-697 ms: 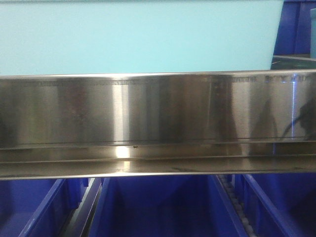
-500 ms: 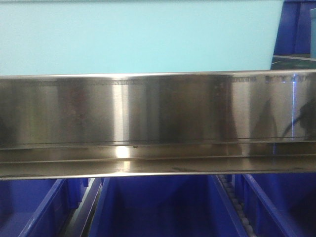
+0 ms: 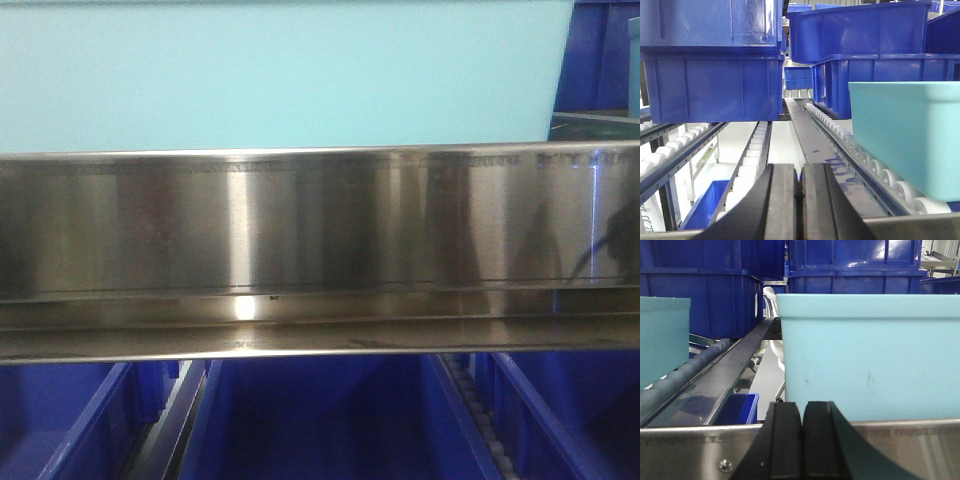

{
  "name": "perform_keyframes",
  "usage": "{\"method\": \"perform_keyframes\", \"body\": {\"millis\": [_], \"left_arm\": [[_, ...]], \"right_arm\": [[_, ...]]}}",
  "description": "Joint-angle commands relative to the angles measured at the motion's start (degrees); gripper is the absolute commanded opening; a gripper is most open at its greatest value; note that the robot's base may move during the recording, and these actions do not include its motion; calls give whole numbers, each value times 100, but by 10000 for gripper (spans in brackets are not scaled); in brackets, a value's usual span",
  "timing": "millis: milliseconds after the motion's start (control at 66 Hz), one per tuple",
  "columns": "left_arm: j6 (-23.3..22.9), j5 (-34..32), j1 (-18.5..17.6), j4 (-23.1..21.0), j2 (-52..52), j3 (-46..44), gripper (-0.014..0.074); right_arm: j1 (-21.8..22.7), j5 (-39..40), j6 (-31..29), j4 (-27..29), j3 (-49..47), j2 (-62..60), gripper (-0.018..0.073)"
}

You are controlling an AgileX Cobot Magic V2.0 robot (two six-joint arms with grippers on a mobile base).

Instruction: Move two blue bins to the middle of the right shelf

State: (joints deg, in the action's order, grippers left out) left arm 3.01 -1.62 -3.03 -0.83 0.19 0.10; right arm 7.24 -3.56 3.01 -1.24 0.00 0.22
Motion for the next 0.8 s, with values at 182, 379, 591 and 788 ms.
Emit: {"method": "perform_keyframes", "body": {"millis": [182,379,591,788], "left_arm": [[-4,-32,6,214,-19,-10,-111],[-4,1171,6,332,-19,-1107,-111],[-24,2487,6,334,826,-2611,-111],[-65,3396,6,-71,2408,-4112,-111]], "right_arm": [[-1,456,-19,-48,0,-22,-167],[-15,-325,-19,-19,-732,-22,-167],[-24,-1537,-19,-19,-2085,311,-167],[-38,-2354,-19,-19,-3293,1484,-167]]}}
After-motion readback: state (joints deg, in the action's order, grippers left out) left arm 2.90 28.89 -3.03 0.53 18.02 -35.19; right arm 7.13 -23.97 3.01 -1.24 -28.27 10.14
